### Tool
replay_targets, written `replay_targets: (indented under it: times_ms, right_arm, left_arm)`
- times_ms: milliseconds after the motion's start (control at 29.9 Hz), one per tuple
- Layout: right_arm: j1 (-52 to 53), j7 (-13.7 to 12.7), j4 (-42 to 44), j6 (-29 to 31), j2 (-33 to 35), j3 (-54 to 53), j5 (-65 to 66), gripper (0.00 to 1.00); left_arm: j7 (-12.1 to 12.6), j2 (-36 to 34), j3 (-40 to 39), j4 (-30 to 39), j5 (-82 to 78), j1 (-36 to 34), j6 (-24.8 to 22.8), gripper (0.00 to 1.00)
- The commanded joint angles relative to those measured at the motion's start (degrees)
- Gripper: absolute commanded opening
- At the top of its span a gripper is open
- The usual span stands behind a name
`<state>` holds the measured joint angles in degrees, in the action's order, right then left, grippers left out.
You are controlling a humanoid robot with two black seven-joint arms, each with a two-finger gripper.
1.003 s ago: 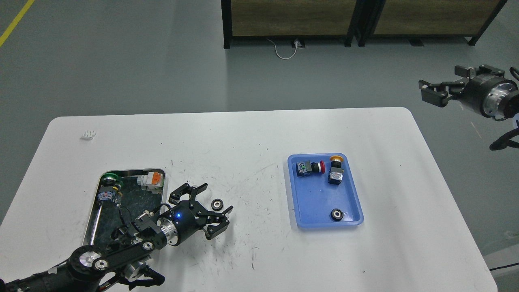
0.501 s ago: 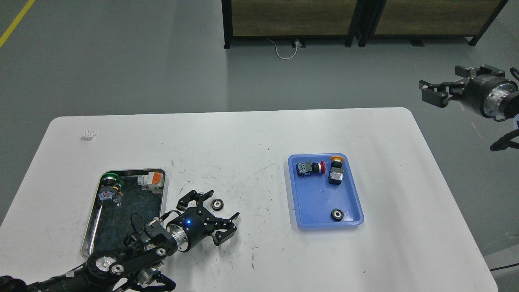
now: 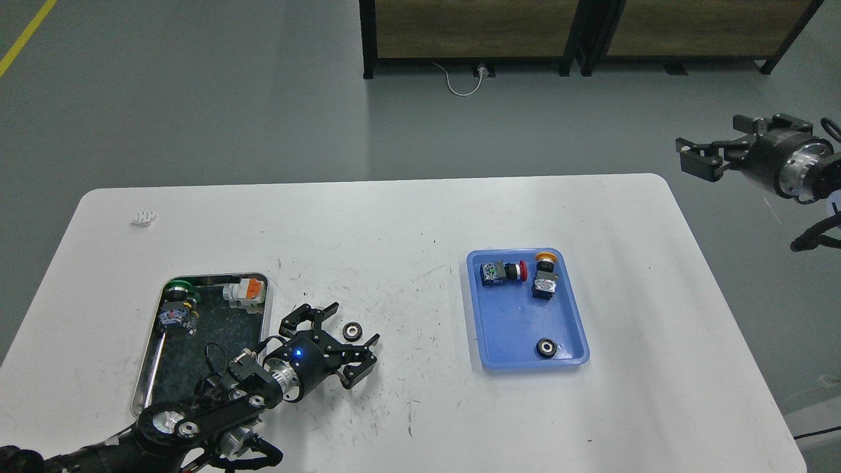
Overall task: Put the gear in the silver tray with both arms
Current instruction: 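Close the left gripper on the black gear at the table center, then carry the gear into the silver tray and open the left gripper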
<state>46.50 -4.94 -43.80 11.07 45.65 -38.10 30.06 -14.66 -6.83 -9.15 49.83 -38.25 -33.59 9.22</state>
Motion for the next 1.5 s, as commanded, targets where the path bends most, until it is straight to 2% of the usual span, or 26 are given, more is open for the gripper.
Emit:
replay_targets:
  times_ms: [0,167,535,735,869,969,1069,1237,1370,1470]
  right_arm:
    - [-0.01,-0.07,0.03,0.00,-0.12,-0.05,0.00,0.99]
    - [-0.01,0.01,0.12,-0.08,-0.12,0.04,0.00,0.99]
    - [-0.09,0.01,0.12,-0.09,-0.21,0.04,0.00,0.99]
    - [-0.09,0.10,0.21,-0.09,-0.21,0.04,0.00,0.99]
    - [-0.09,0.10,0.21,-0.17,-0.29,-0.05,0.00,0.99]
    - [-0.18,0.10,0.21,-0.17,-0.38,-0.05,0.00,0.99]
    - [-0.09,0.19,0.21,-0.09,-0.38,-0.05,0.00,0.99]
    - [-0.09,0.19,0.21,-0.09,-0.47,-0.05,0.00,0.99]
    - [-0.09,0.19,0.21,-0.09,-0.82,-0.14,0.00,0.99]
    - [-0.09,0.10,0.56,-0.09,-1.87,-0.84,0.09,0.99]
  left_arm:
    - [-0.11,0.06,0.27,0.01,0.01,0.02,-0.08,0.82]
    - [-0.02,0.06,0.36,-0.08,0.01,-0.07,-0.17,0.76]
    - [0.33,-0.29,1.68,0.01,0.01,0.11,-0.17,0.36]
    - [0.68,-0.20,2.21,0.71,0.10,-0.07,-0.17,0.22]
    - [1.39,-0.73,0.28,2.81,0.10,-0.68,-0.17,0.21]
    - [3.05,-3.70,-2.45,5.97,1.06,-3.31,-0.26,0.21]
    - [3.67,-7.22,-3.07,8.00,5.45,-6.03,-1.04,0.21]
    - [4.02,-18.46,-3.16,14.84,9.07,-8.15,-4.12,0.21]
    - [4.38,-28.48,-2.63,20.82,8.98,-7.37,-7.89,0.21]
    - [3.76,-33.41,-2.45,23.82,8.89,-5.00,-9.39,0.21]
